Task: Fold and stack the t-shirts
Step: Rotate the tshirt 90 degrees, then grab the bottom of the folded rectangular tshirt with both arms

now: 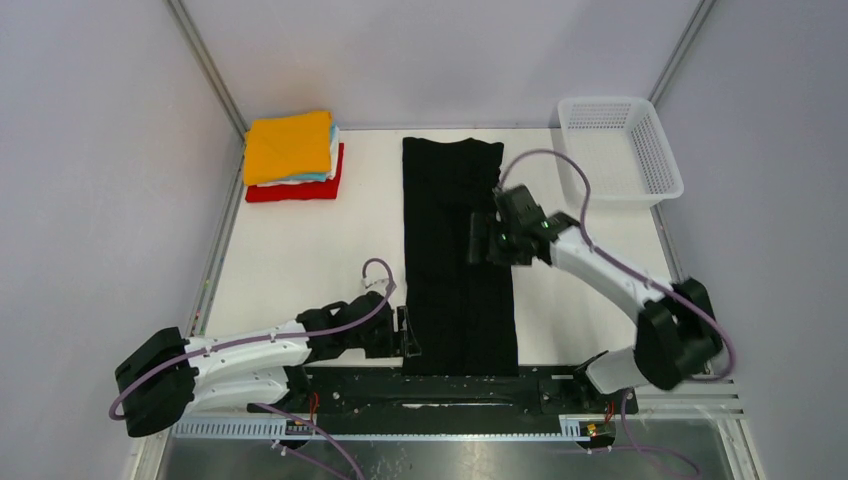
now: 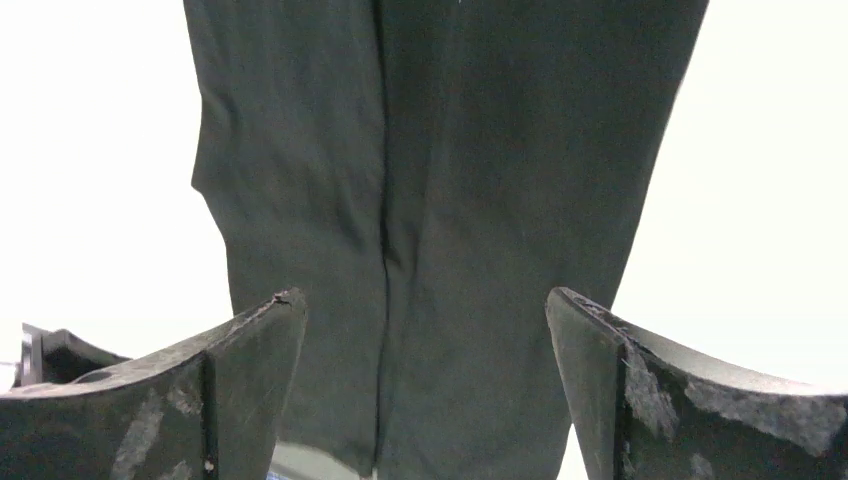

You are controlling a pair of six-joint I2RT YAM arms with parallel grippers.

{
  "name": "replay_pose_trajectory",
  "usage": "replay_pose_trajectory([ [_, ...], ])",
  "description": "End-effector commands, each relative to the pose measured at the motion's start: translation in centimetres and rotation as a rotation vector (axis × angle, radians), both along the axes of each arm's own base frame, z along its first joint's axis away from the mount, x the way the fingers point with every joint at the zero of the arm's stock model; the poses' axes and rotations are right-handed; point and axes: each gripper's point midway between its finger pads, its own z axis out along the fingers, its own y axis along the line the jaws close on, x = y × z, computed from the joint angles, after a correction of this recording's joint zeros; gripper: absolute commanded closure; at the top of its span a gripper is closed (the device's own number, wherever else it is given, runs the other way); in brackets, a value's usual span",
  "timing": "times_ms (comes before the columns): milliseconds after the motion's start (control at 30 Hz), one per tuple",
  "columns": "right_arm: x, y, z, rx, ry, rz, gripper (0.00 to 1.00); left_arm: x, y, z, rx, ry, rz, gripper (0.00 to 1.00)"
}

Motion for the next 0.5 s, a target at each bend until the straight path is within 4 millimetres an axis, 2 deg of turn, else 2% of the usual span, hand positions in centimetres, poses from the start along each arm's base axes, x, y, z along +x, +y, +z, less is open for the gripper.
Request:
replay_pose_trajectory([
  [0, -6.2, -1.2, -3.3, 0.130, 0.075, -0.050, 0.01, -2.4, -1.1, -0.5, -0.045, 0.078, -0.071, 0.40],
  [133, -11.3, -2.2, -4.8, 0.222, 0.157, -0.077, 0.09, -3.1, -1.8, -0.6, -0.056, 0.094, -0.100, 0.54],
  [233, -14.8, -3.8, -5.6, 0.190, 0.237, -0.058, 0.16, -3.8, -2.2, -0.8, -0.050, 0.119, -0.128, 0.63],
  [367, -19.5, -5.6, -7.0, 0.160, 0.352, -0.009, 0.24, -4.8, -1.6, -1.9, -0.020, 0.157, -0.133, 0.67],
  [467, -21.4, -6.0, -8.1, 0.177, 0.402, 0.013, 0.31, -4.8, -1.5, -2.3, -0.007, 0.143, -0.147, 0.75],
])
